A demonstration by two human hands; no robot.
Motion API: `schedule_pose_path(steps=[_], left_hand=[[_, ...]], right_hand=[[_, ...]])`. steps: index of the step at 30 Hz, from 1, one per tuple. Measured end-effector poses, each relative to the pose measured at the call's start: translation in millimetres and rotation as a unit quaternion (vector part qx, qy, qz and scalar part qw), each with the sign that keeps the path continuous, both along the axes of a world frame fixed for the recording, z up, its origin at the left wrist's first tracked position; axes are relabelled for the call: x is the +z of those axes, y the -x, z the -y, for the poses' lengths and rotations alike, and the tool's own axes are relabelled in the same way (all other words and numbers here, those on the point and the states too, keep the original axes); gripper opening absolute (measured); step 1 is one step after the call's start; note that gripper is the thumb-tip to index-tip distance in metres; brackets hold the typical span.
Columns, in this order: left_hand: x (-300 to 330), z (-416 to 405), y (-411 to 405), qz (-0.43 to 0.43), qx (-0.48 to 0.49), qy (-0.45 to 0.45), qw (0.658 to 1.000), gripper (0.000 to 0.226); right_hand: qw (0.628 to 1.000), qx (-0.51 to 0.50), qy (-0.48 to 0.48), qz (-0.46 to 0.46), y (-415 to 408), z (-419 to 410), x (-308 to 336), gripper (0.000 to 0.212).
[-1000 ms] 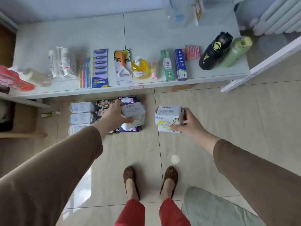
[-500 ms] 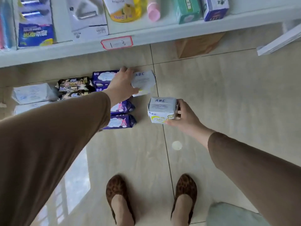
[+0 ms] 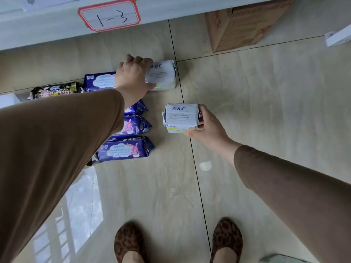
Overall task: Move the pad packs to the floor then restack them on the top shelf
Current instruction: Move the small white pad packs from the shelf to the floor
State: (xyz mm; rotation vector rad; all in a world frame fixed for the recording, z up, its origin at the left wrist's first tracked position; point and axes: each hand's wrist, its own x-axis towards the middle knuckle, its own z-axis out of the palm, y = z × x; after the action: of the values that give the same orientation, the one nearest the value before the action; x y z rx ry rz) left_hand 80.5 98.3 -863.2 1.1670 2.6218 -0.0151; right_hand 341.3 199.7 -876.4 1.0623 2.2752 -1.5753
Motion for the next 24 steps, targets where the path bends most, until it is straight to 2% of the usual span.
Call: schedule_pose_path(steps=[5, 8, 12, 21, 24], left_hand=[[16, 11, -2, 0.029, 0.008, -0.001, 1.000, 0.089], [35, 32, -10, 0.023, 0.004, -0.022, 0.999, 0.078], [51, 61, -22, 0.002, -0.034, 0.006, 0.999, 0.063], [46, 90, -39, 0.010, -0.040, 0.009, 0.999, 0.059], [42, 94, -44, 0.017, -0.036, 0.005, 0.999, 0.059]], right_hand=[[1.000, 0.011, -0.016, 0.008, 21, 1, 4, 0.067], [0.999, 0.014, -0.031, 0.016, 38, 3, 8, 0.066], [0.999, 0.025, -0.048, 0.006, 60, 5, 8, 0.062], [0.996, 0.018, -0.090, 0.014, 89, 9, -16, 0.051], [0.993, 0.022, -0.113, 0.028, 93, 11, -21, 0.061]])
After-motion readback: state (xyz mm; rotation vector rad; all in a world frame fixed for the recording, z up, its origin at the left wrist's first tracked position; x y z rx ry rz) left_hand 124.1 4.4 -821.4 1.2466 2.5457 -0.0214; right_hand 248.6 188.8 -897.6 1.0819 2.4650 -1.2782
